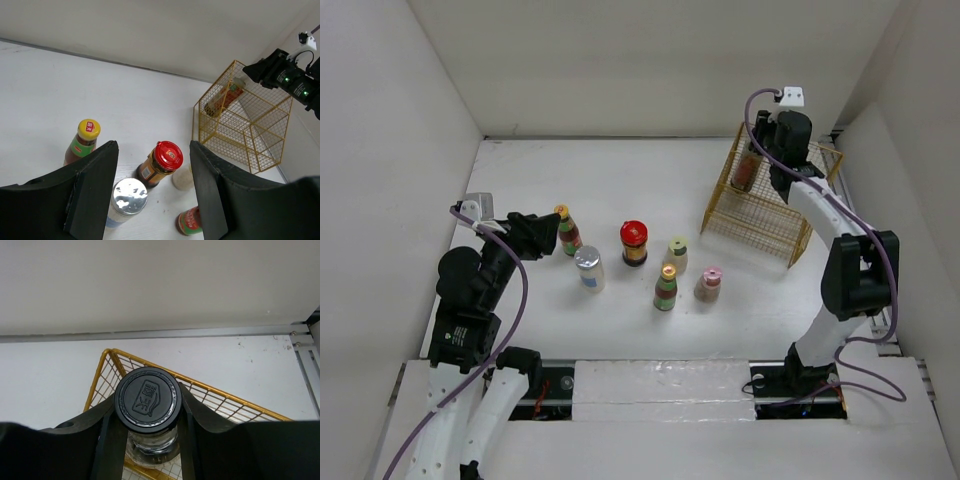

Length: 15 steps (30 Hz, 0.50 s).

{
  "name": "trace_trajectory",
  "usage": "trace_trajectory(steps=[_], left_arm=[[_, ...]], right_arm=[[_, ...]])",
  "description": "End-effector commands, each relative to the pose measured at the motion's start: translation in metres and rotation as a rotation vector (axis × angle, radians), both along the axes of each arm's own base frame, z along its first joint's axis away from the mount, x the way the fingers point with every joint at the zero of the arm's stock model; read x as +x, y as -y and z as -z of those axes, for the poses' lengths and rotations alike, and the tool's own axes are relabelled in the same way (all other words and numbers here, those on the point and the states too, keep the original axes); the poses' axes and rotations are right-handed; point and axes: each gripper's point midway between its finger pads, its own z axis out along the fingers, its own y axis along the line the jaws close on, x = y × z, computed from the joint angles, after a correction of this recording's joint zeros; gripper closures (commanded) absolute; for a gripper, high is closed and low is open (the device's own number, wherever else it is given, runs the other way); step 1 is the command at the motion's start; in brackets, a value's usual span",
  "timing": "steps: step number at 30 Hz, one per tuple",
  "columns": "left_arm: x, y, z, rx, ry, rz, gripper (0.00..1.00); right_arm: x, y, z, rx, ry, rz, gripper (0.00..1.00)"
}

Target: Organize the condiment bottles

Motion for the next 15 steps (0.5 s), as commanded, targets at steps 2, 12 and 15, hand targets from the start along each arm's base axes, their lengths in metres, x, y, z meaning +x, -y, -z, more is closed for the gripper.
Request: trace_trajectory(steps=[2,12,15], left_arm=[[0.002,0.003,-0.008,-0.011,0.039,0.014,0.45],[0.003,0.001,-0.006,-0.009,0.030,0.005,0.44],[0.001,0.000,-0.008,-0.020,0.037,-0.004,0.44]], right_arm=[[0.000,0.002,-0.080,0.078,0.252,-0.004,0.60],[-0.022,-0.008,-0.135,0.141,0.317,-0.060,0.12],[-0.039,-0.021,-0.160,0.160,0.353,-0.084,0.10]])
